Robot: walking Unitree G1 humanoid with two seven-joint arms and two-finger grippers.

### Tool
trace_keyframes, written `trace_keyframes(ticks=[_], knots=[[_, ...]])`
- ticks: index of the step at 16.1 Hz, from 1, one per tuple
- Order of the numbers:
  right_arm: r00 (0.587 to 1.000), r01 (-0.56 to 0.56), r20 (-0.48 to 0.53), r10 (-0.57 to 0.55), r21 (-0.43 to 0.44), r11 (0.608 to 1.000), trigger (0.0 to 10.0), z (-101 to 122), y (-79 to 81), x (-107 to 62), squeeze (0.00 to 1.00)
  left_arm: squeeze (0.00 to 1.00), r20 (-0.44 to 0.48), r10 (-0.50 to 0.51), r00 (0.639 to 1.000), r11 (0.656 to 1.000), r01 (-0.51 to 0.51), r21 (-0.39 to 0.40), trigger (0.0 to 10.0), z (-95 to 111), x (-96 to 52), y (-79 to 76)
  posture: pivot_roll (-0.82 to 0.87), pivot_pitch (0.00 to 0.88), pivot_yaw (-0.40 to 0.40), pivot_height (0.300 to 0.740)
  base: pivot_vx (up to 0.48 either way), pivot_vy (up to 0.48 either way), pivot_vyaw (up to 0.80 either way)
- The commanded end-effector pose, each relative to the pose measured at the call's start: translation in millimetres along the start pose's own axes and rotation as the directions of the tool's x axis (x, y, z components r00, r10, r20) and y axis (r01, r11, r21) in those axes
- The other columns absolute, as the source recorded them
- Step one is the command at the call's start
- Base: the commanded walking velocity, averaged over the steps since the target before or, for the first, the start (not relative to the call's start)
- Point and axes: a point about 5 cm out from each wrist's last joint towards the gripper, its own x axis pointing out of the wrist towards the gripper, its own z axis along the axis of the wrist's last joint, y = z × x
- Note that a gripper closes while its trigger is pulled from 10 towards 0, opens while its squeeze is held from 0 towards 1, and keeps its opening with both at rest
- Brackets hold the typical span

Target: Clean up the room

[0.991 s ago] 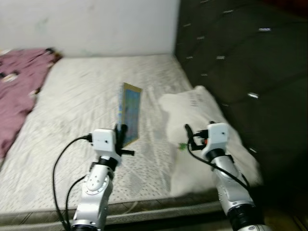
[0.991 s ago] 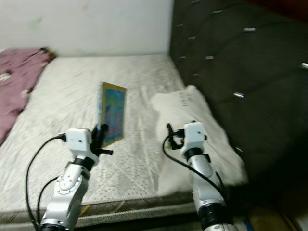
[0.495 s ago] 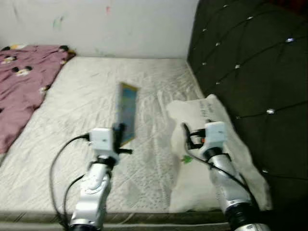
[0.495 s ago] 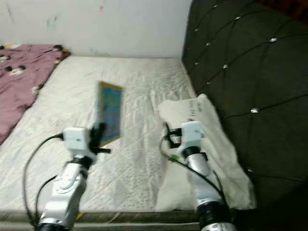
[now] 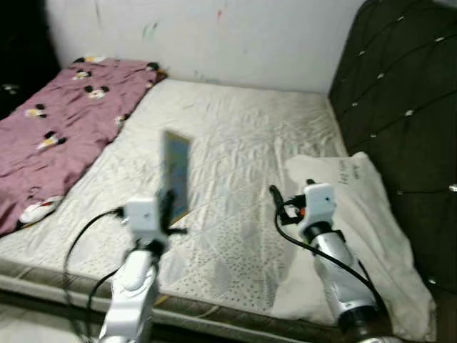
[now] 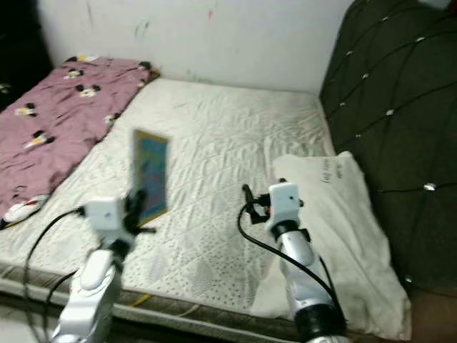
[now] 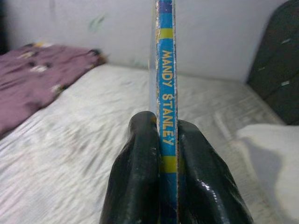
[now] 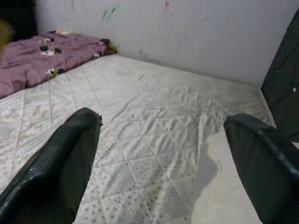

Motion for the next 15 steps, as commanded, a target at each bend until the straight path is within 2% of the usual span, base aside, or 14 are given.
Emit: trace_keyframes(ticks=[1, 3, 6, 9, 12, 13, 15], knots=[[1.0, 0.013, -0.004, -0.013, 0.0, 1.0, 10.0, 0.8, -5.5, -2.3, 0.0, 0.0, 0.052, -0.003, 0.999, 1.0, 0.003, -0.006, 10.0, 13.0, 2.4, -1.1, 0.02, 0.053, -0.021, 0.74, 0.0, 0.0, 0.0], [0.999, 0.033, -0.007, -0.033, -0.004, 0.999, 10.0, 3.1, -11.0, -5.0, 0.0, 0.0, 0.034, 0.016, 0.999, 0.999, -0.015, -0.029, 10.0, 13.1, -0.7, 4.4, 0.01, 0.079, -0.019, 0.74, 0.0, 0.0, 0.0], [0.994, 0.103, 0.023, -0.104, 0.052, 0.993, 10.0, 13.3, -23.0, -13.3, 0.0, 0.0, 0.038, -0.015, 0.999, 0.996, 0.018, -0.086, 10.0, 23.4, 2.7, -3.2, 0.0, 0.11, -0.007, 0.74, 0.0, 0.0, 0.0], [0.992, 0.121, 0.012, -0.123, 0.133, 0.984, 10.0, 15.0, -18.4, -16.5, 0.0, 0.0, 0.05, -0.033, 0.998, 0.996, 0.037, -0.082, 10.0, 28.3, 3.4, -2.5, 0.0, 0.124, -0.005, 0.74, 0.0, 0.0, 0.0], [0.995, 0.095, 0.014, -0.098, 0.136, 0.986, 10.0, 17.5, -10.7, -17.8, 0.0, 0.0, 0.051, -0.014, 0.999, 0.997, 0.018, -0.079, 10.0, 30.5, 5.5, 3.3, 0.0, 0.13, -0.008, 0.74, 0.0, 0.0, 0.0], [0.996, 0.087, 0.008, -0.089, 0.136, 0.987, 10.0, 20.3, -10.7, -16.6, 0.0, 0.0, 0.051, 0.006, 0.999, 0.999, -0.004, -0.044, 10.0, 33.3, 6.3, 5.3, 0.0, 0.143, -0.017, 0.74, 0.0, 0.0, 0.0], [0.997, 0.076, 0.005, -0.078, 0.127, 0.989, 10.0, 22.3, -11.9, -15.8, 0.0, 0.0, 0.046, 0.002, 0.999, 0.999, 0.0, -0.046, 10.0, 32.3, 4.9, 4.9, 0.01, 0.155, -0.022, 0.74, 0.0, 0.0, 0.0]])
